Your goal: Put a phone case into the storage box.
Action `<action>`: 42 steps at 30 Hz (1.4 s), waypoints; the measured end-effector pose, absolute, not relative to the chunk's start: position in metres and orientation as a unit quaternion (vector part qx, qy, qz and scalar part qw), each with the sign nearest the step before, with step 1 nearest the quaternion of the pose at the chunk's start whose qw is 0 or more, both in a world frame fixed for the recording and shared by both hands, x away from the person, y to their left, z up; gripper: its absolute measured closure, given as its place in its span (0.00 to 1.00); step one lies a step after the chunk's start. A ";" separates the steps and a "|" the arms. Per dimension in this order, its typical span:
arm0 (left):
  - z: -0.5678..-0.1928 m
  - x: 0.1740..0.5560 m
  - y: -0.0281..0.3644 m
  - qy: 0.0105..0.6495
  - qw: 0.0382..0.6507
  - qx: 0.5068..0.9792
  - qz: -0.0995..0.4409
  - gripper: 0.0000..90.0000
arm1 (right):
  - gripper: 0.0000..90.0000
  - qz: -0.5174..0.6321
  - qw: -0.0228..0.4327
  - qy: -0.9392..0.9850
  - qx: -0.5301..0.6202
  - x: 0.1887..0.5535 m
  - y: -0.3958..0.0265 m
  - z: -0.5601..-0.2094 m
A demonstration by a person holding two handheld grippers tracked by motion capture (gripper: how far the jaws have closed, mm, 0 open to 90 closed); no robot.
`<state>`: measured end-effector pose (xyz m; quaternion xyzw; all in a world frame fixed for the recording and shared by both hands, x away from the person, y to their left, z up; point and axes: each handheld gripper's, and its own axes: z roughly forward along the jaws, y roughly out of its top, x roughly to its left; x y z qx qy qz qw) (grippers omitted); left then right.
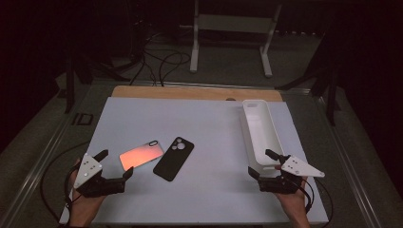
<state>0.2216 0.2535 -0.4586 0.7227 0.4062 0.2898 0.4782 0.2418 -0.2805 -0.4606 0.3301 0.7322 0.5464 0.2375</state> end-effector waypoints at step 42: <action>-0.461 0.246 0.269 0.424 0.449 0.737 0.274 0.00 | 0.10 0.545 0.237 0.737 0.321 0.245 -0.283 -0.456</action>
